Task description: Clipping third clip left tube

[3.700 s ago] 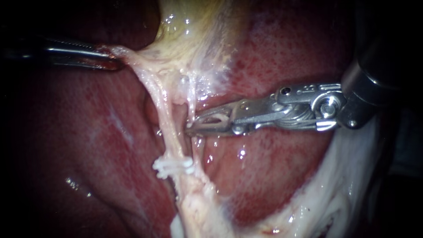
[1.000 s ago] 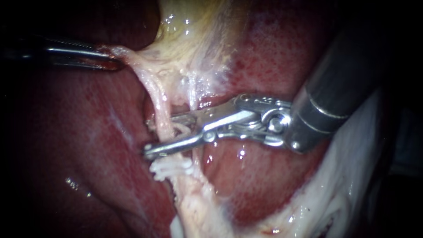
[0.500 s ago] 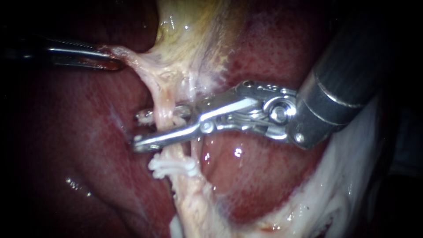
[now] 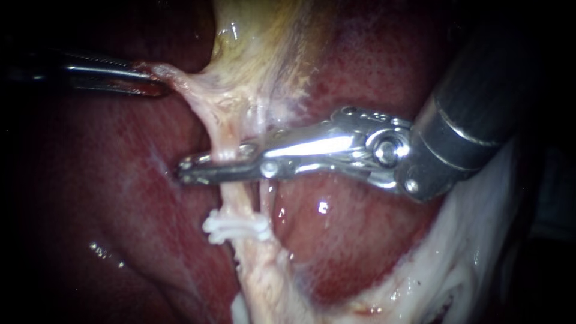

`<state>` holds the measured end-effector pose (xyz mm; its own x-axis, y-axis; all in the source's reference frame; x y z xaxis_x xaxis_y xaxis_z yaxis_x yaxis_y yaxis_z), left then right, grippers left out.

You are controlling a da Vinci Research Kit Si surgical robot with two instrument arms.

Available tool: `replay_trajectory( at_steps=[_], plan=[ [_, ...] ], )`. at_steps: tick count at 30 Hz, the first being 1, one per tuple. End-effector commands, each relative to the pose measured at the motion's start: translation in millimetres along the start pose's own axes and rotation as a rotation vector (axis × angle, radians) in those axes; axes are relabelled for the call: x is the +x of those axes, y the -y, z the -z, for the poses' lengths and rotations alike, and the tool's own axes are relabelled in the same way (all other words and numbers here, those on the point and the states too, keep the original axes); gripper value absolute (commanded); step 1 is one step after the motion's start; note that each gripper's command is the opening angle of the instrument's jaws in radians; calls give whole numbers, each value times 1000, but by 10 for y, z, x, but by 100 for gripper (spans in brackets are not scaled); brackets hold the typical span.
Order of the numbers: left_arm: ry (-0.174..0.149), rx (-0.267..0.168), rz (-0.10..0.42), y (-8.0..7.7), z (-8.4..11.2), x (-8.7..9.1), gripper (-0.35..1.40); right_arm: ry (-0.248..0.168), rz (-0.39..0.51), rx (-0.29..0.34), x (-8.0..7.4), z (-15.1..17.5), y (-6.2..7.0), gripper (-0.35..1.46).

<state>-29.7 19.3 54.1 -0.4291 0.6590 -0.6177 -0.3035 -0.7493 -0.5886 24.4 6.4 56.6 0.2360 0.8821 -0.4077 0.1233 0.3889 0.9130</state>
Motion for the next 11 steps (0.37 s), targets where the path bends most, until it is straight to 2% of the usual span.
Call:
replay_trajectory(
  at_steps=[1,11],
  plan=[
    [0,0,0,0,0,0,-35,4,-1,9,-2,0,0,-35],
    [0,0,0,0,0,0,-35,13,0,22,-3,0,-2,-35]
  ],
)
